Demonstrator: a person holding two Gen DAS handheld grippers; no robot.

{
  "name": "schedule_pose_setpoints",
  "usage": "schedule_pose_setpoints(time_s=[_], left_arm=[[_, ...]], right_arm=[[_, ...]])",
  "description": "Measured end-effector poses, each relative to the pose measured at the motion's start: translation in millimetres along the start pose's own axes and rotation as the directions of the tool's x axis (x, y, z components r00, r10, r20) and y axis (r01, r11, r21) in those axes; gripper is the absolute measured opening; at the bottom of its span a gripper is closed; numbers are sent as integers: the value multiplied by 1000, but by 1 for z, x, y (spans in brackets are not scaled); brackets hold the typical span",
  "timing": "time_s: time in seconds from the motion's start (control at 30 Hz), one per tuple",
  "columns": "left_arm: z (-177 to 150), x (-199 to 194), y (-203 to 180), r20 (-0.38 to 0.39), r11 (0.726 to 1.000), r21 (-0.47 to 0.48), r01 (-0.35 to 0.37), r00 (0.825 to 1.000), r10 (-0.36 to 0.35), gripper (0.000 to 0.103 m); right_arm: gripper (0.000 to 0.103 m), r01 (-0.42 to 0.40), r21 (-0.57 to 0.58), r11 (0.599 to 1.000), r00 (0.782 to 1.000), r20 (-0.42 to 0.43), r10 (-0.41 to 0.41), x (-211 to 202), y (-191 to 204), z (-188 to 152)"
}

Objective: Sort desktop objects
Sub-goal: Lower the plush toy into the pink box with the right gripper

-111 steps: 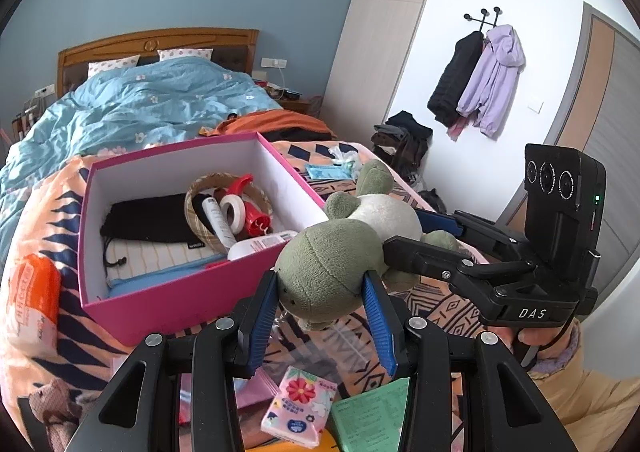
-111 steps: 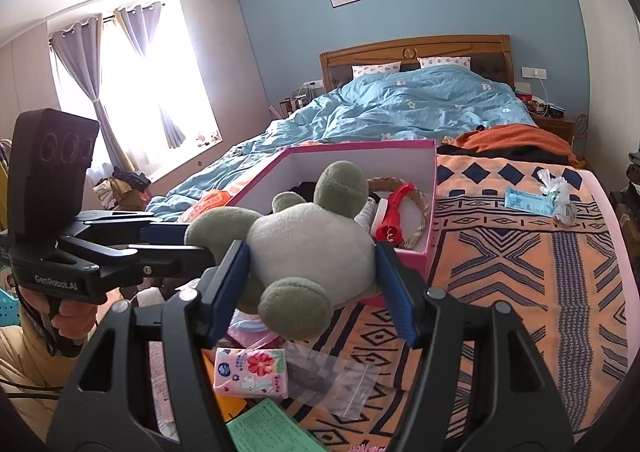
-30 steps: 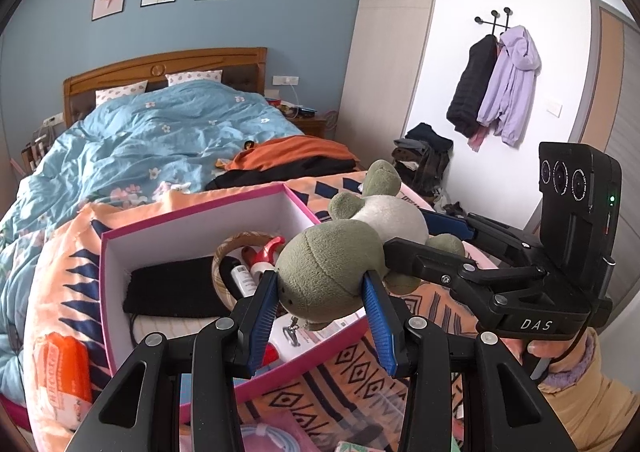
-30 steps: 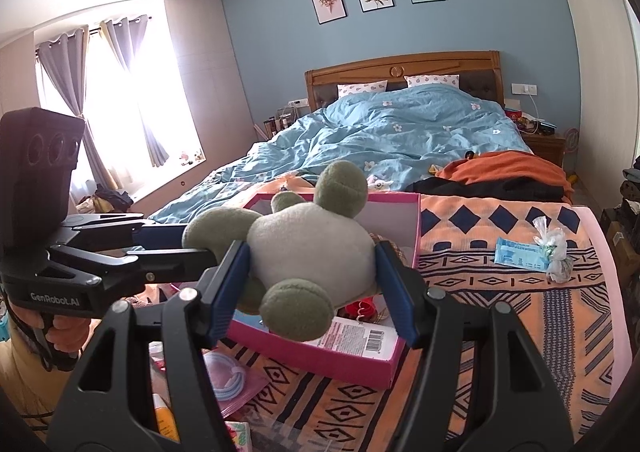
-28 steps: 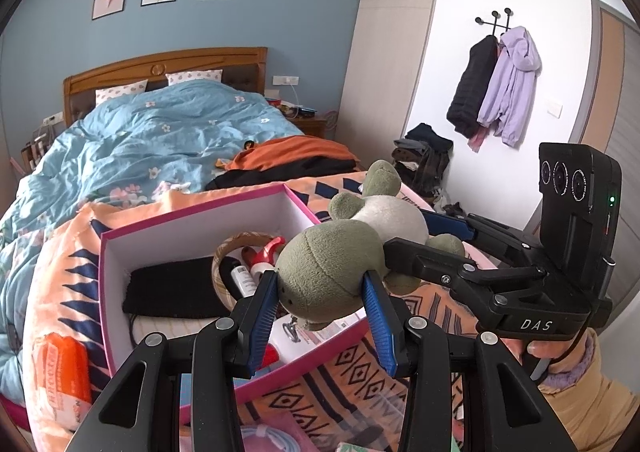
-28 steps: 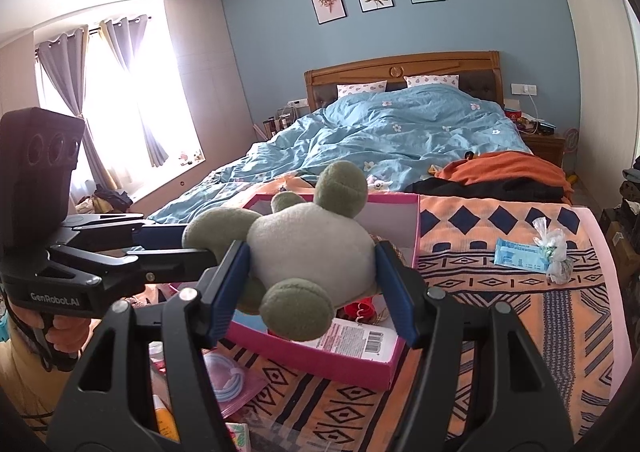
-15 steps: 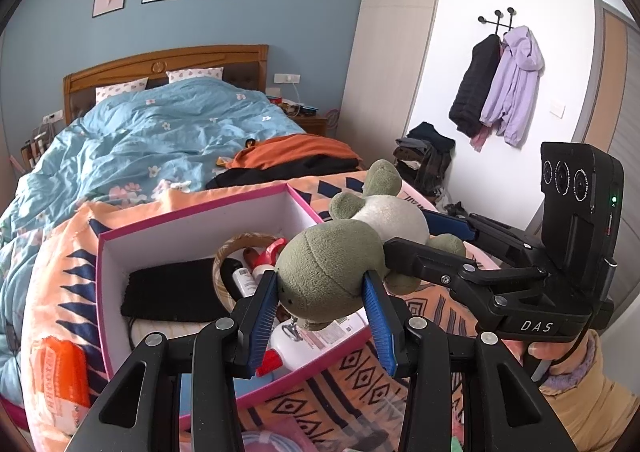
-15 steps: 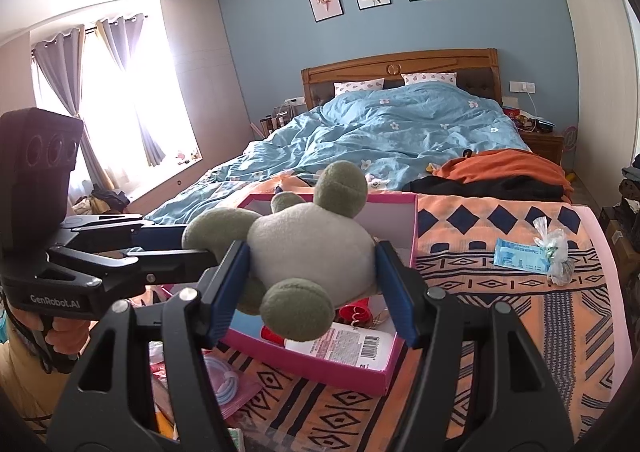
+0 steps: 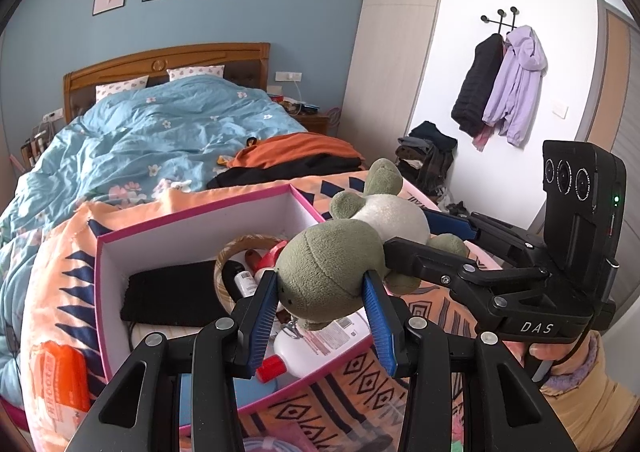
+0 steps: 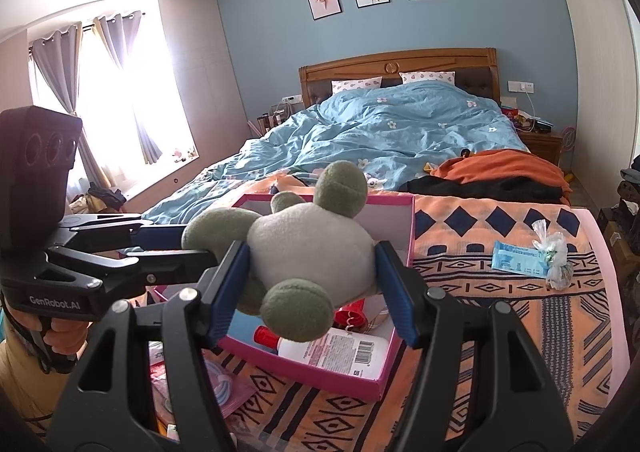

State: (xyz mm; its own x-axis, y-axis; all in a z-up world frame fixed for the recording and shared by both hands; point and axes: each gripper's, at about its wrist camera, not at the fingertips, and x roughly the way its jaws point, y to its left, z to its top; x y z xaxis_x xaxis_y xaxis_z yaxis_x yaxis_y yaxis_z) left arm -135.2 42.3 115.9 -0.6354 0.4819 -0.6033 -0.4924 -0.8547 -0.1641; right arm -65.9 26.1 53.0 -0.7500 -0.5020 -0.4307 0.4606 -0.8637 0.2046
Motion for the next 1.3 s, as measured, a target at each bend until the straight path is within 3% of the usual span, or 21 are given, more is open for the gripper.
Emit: schedule_pose_setpoints(time_s=[1.3], left_arm=[[9, 27, 26, -17, 999, -37, -13, 1000, 12, 43]], right_arm=[[66, 23, -12, 1000, 999, -35, -24, 34, -11, 11]])
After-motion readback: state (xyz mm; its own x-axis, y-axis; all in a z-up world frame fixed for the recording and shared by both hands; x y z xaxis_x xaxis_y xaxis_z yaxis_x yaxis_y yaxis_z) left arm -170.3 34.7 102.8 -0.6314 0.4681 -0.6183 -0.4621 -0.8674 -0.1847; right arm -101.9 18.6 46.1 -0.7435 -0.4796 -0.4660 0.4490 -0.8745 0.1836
